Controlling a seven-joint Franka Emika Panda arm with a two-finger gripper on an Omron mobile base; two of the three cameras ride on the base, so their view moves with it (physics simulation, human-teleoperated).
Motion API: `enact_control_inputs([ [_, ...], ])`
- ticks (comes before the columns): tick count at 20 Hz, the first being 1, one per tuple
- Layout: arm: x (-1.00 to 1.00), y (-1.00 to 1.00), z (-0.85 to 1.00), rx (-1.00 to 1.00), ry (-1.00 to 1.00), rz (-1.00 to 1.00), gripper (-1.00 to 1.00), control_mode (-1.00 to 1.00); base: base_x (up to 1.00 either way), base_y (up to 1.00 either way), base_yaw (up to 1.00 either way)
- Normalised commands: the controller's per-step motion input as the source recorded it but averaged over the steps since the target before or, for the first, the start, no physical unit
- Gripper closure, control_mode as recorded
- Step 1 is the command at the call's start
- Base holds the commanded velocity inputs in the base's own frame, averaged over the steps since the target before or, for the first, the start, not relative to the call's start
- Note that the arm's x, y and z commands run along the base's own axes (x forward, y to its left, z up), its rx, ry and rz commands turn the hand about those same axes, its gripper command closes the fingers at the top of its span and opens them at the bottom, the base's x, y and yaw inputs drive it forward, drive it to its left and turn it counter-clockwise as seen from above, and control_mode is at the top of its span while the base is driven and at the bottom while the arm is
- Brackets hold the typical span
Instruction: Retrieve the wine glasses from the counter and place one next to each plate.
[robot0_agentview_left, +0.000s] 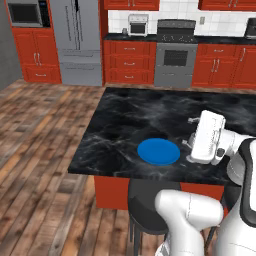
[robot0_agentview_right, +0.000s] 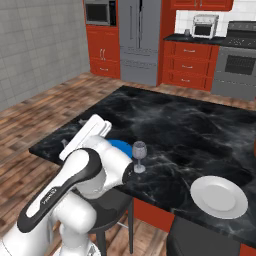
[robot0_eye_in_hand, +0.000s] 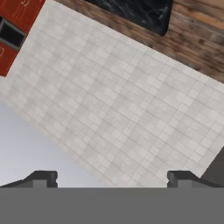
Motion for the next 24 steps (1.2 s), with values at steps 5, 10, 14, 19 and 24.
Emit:
enact_control_inputs([
  [5,-0.03,0.20,0.02,0.02,-0.16,0.16,-1.00,1.00,-0.04,0.12,0.03],
  [10,0.00,0.00,0.00,0.00,0.00,0.00,-1.00,1.00,-0.91,0.89,0.02],
  [14,0.00,0.00,0.00,0.00,0.00,0.00,-1.00,1.00,-0.64,1.00,-0.01],
  [19,0.00,0.00,0.00,0.00,0.00,0.00,-1.00,1.00,-0.54,1.00,-0.10],
  [24,0.00,0.00,0.00,0.00,0.00,0.00,-1.00,1.00,-0.18,1.00,-0.20],
])
